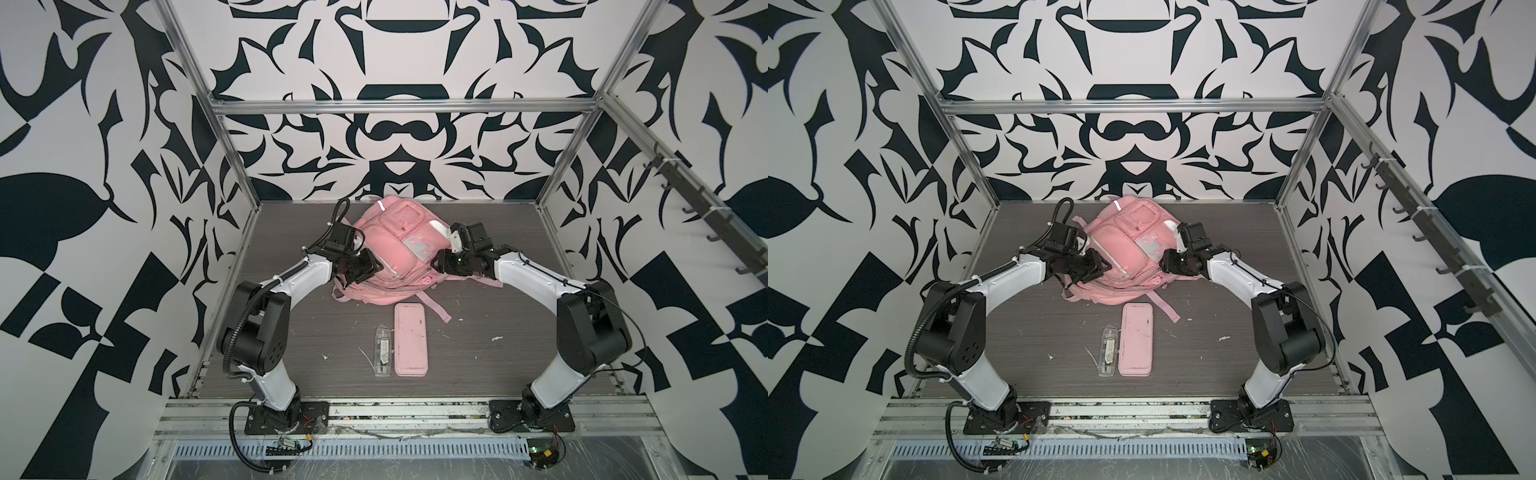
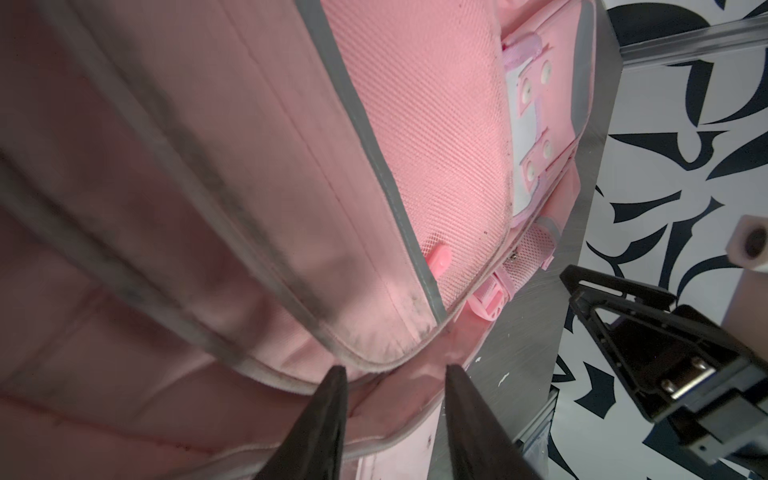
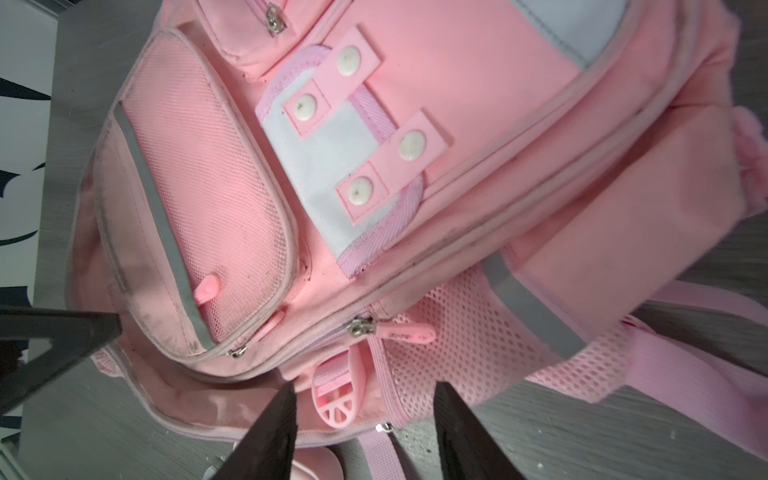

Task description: Pack the student bag

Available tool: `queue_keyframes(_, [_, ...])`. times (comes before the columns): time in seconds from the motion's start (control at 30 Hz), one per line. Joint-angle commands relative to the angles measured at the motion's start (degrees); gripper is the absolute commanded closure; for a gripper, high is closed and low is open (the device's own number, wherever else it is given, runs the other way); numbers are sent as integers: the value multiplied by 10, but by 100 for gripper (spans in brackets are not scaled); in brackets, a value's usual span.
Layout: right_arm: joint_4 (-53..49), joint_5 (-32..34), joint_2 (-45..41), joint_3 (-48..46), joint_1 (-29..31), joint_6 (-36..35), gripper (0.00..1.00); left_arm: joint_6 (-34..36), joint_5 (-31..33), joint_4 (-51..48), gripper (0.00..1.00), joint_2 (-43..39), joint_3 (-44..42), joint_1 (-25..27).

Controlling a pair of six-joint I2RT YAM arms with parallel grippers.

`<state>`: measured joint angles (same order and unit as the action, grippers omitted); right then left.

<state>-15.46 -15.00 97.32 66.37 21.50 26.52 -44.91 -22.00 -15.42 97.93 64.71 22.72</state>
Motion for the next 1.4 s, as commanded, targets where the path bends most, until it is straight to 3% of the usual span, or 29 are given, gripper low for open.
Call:
queue_keyframes(0.0, [33, -21, 14, 24, 0, 16, 44, -15, 9, 23, 58, 12, -16, -1])
queue_keyframes(0.47, [35, -14, 51, 37, -4, -1, 43, -15, 1, 43, 59, 44, -22, 0])
queue_keyframes(1.0, [24, 23, 53, 18, -6, -20, 41, -22, 2, 64, 59, 22, -76, 0])
queue_keyframes(1.37, [44, 0, 77, 1, -7, -16, 39, -22, 1, 65, 55, 29, -76, 0])
